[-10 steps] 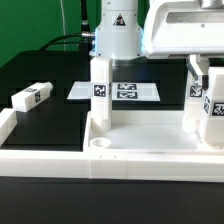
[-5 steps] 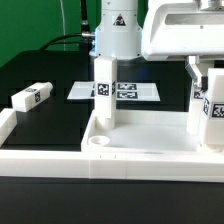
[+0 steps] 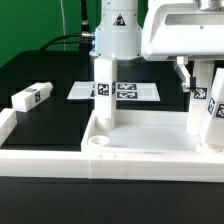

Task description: Assemble desk

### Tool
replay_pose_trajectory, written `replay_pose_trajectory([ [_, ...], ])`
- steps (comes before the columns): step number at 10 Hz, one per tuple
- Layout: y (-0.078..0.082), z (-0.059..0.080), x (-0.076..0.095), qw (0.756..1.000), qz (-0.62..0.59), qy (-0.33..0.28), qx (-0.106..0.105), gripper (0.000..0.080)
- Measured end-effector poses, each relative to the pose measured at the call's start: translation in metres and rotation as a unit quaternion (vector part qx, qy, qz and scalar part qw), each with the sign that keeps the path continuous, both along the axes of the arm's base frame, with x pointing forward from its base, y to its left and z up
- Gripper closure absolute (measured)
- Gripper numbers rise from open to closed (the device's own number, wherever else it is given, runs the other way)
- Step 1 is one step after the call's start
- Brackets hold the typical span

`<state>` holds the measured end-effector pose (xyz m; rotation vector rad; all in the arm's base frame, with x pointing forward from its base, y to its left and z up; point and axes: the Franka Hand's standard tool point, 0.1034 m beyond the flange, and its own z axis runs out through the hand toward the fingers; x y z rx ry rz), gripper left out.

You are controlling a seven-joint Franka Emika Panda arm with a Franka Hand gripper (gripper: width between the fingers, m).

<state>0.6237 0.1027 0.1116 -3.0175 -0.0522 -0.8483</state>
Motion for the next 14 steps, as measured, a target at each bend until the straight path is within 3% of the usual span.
replay_pose_trajectory([
  [4, -0.001, 0.010, 0.003, 1.000, 0.001, -0.005, 0.002, 0.0151],
  [8, -0.002, 0.034, 0.008, 1.000, 0.003, -0.005, 0.006, 0.0150],
  [11, -0.001, 0.028, 0.004, 1.000, 0.004, 0.022, 0.007, 0.0150],
  [14, 0.006, 0.025, 0.004, 0.992, 0.001, 0.125, 0.012, 0.0150],
])
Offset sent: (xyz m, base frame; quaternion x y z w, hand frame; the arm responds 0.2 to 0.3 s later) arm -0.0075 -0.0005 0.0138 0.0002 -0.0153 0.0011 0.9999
